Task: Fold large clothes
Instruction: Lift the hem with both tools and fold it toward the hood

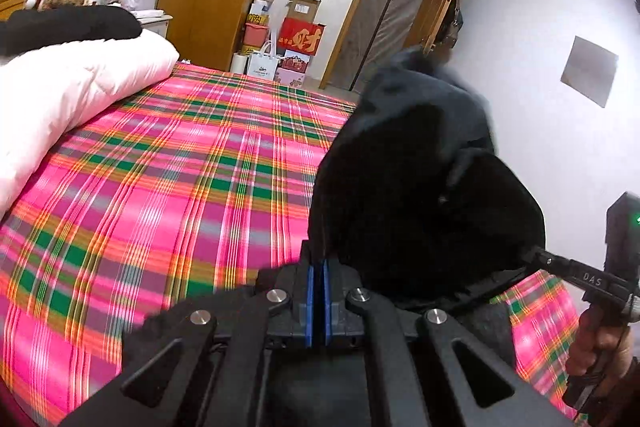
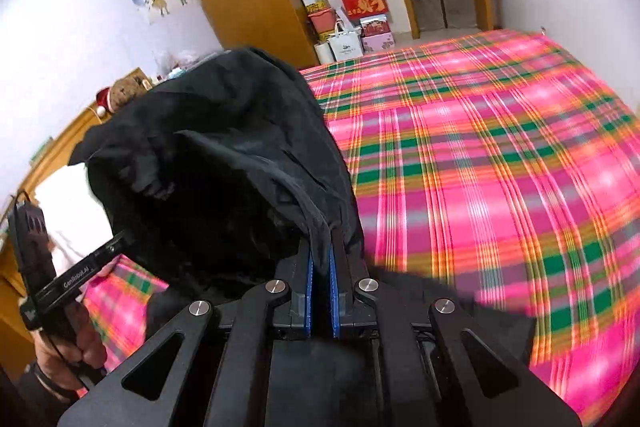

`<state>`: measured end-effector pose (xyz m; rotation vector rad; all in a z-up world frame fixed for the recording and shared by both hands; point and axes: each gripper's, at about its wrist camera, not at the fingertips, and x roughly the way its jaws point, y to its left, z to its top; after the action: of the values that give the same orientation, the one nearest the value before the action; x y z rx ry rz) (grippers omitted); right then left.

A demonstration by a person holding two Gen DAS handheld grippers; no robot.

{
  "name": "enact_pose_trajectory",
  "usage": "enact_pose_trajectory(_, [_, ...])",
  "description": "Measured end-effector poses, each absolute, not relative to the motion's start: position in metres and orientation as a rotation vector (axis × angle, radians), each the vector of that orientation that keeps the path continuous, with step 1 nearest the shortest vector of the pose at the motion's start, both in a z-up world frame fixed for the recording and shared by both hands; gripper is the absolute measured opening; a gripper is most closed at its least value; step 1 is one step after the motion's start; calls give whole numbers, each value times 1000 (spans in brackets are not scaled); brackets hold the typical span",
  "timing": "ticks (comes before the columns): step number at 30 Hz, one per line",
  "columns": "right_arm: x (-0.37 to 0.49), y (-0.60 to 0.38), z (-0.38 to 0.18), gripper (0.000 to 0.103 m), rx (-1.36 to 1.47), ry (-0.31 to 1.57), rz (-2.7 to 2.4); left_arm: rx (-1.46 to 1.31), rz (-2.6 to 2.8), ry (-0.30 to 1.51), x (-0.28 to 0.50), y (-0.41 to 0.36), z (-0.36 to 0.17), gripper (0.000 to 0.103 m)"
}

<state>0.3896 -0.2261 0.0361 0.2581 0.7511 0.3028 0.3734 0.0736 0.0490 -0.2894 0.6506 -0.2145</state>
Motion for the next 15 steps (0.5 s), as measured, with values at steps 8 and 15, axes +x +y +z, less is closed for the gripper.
enact_pose_trajectory(8, [317, -239, -31, 6, 332, 909, 258, -360, -155, 773, 288, 84, -6, 4])
enact_pose_trajectory(15, [289, -247, -70, 7, 353, 1039, 238, -404, -57, 936, 247, 104, -53, 6])
